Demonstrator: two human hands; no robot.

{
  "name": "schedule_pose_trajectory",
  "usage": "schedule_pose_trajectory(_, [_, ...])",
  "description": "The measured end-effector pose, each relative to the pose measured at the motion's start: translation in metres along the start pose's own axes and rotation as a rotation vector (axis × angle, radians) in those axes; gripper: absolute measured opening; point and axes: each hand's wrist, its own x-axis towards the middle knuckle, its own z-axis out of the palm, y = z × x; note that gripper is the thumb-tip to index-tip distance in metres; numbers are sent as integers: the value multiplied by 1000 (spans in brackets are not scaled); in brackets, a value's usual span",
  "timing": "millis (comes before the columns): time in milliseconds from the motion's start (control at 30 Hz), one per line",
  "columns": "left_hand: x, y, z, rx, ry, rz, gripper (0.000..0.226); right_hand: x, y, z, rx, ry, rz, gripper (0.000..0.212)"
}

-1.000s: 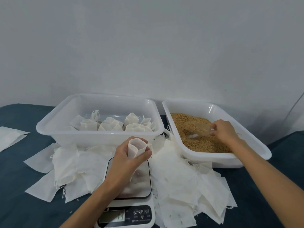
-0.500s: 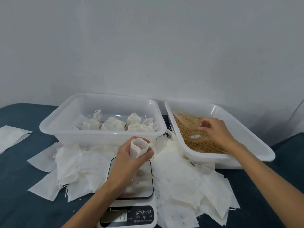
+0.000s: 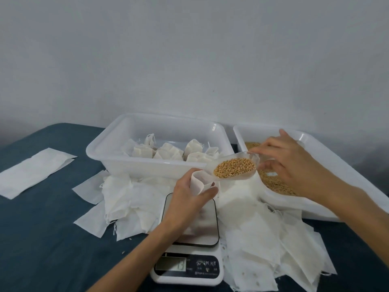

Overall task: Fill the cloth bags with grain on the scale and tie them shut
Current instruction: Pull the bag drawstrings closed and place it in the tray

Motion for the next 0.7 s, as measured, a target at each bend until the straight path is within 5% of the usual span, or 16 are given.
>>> schedule_pose_trajectory(700, [-4,4,5,-50,-52,-18,29,10,-8,-6,-373,72,-169,44])
